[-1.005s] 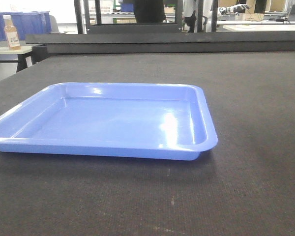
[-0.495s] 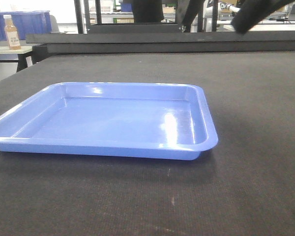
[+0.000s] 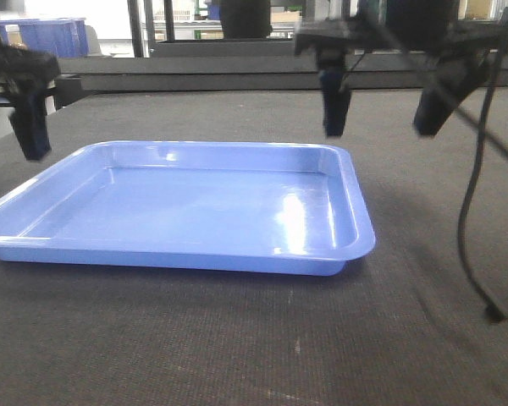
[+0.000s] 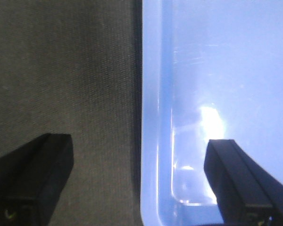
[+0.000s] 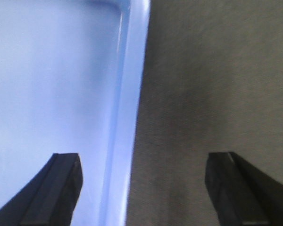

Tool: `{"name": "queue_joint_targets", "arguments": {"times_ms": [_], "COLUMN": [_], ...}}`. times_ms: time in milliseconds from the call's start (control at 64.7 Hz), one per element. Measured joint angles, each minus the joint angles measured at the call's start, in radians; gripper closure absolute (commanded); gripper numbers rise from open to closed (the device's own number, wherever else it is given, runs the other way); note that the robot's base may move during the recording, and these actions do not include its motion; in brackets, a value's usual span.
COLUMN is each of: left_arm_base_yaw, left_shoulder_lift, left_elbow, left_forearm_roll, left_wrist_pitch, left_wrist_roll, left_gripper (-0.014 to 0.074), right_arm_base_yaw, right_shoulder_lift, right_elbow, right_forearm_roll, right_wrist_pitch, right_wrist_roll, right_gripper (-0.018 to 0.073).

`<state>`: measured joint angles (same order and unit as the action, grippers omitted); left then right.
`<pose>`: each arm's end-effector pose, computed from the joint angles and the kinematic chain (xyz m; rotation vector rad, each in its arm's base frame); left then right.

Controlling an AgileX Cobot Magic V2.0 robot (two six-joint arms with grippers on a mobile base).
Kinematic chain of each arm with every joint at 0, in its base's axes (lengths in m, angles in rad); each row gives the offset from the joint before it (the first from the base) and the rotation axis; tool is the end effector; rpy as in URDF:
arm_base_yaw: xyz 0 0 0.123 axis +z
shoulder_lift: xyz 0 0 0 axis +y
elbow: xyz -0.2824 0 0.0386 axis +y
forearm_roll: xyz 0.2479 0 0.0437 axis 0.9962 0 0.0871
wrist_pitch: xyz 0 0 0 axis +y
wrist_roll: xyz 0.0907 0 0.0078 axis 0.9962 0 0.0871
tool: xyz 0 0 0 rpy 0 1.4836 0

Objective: Grab blue tray and place on right shelf
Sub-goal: 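Lower both grippers onto opposite rims of the light blue tray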

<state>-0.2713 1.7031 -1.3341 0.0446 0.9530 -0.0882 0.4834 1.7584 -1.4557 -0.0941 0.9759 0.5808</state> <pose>0.3404 -0.0912 0.2633 0.2838 2.7893 -0.0288 0.3344 0.1675 0.2768 0.0824 2.7649 0.1644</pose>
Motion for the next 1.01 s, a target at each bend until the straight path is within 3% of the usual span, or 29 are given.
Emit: {"name": "queue_joint_targets", "arguments": {"times_ms": [155,650,742,835,866,944,1005], "left_arm_base_yaw": [0.0,0.0,0.0,0.0,0.0,0.0,0.0], "left_shoulder_lift": [0.053,0.132,0.136,0.138,0.138,0.138,0.138], "left_elbow": [-0.002,-0.004,-0.004,-0.004,-0.004,-0.004,-0.004], "left_forearm_roll": [-0.021,-0.082,-0.091,-0.095,-0.095,-0.095,-0.097], "left_wrist_pitch": [-0.035,-0.073,-0.073,-0.068,-0.066,-0.06,-0.057], "left_wrist_roll": [-0.002,-0.002,-0.002,-0.002,-0.002,-0.002,-0.002], "left_gripper": [0.0121,0.0124,0.0125,0.0183,0.0233,0.0384,0.0521], "right_arm_base_yaw": [0.0,0.0,0.0,0.0,0.0,0.0,0.0], "right_shoulder_lift": [0.062,0.167,0.171,0.171,0.171,0.171,0.171], "right_elbow": [-0.002,-0.002,-0.002,-0.002,-0.002,-0.004,-0.006], "right_forearm_roll": [0.043,0.049,0.049,0.049,0.049,0.059,0.065], "right_wrist_pitch": [-0.02,-0.046,-0.046,-0.046,-0.046,-0.048,-0.053], "right_wrist_roll": [0.004,0.006,0.006,0.006,0.006,0.011,0.011], "right_gripper": [-0.0062,-0.0041,0.0075,0.0279,0.0384,0.0524,0.0498]}}
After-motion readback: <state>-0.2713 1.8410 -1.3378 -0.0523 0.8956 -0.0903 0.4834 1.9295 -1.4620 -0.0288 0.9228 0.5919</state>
